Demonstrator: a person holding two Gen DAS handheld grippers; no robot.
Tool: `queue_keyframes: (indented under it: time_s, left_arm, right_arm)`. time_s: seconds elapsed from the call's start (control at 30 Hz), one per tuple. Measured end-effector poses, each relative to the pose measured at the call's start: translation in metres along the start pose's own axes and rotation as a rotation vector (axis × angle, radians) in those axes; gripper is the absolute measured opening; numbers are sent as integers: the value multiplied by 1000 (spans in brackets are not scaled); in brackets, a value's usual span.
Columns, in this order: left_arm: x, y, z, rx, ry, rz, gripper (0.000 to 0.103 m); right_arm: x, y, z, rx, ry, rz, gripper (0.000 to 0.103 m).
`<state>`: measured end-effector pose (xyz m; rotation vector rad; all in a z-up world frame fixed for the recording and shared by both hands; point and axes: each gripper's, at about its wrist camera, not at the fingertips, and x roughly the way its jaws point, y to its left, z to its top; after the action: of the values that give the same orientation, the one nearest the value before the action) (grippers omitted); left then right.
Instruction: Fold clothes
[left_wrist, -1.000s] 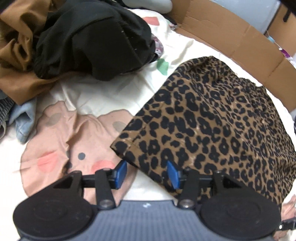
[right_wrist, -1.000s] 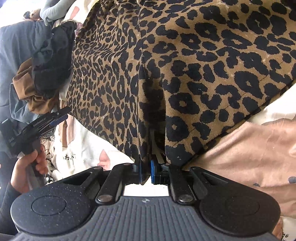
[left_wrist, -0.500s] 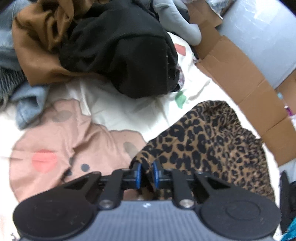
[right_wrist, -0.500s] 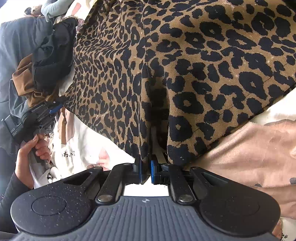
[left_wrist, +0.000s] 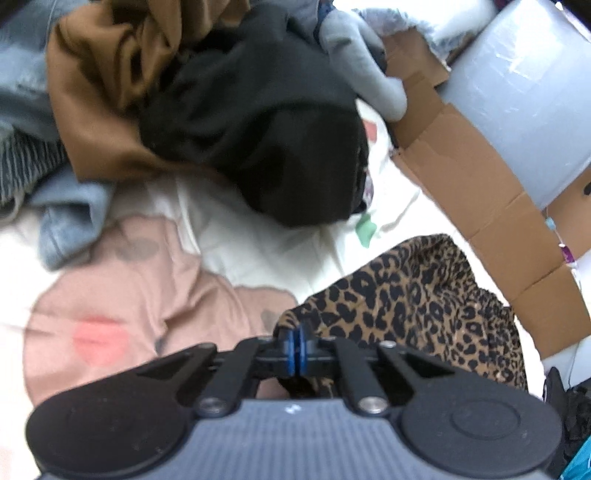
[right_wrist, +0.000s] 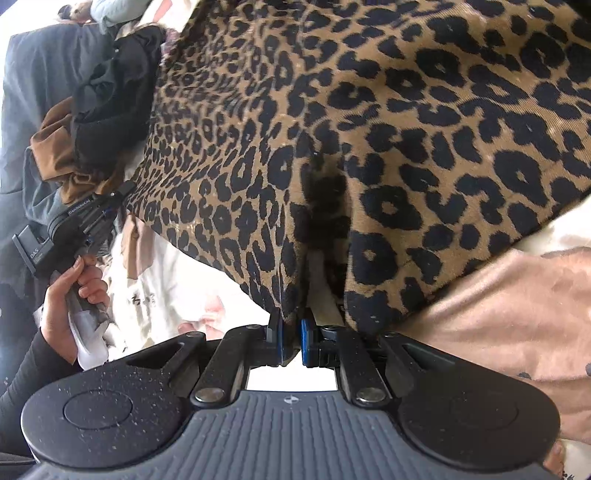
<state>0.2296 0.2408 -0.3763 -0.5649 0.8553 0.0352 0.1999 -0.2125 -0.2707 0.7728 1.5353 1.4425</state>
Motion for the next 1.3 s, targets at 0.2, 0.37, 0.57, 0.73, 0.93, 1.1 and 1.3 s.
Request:
queue_keyframes:
  time_s: [0.2,0.37,0.57,0.73,0.93,1.1,1.3]
  left_arm:
    - [-13,-9,10,42,-32,10,3]
    - [-23,-28,21,155,-47,23,4]
    - [-10,-31,21,222,-5,63,7]
    - [10,-19,7,224,55,103,8]
    - [22,-12,-1,235,92,116,9]
    - [9,-12,1,231,115,90,15]
    - [-12,-7,-6,224,113,132,41]
  right_arm:
    - [0,4,2,-11,16,17,7]
    - [-5,5,5,-14,23,35,7]
    - [-4,3,2,-19,26,31,7]
    - [2,-4,3,-7,27,-1,7]
    - [15,-10,6,3,36,-39,7]
    - [12,-11,7,20,32,-27,8]
    - [12,-13,9,47,31,-15,11]
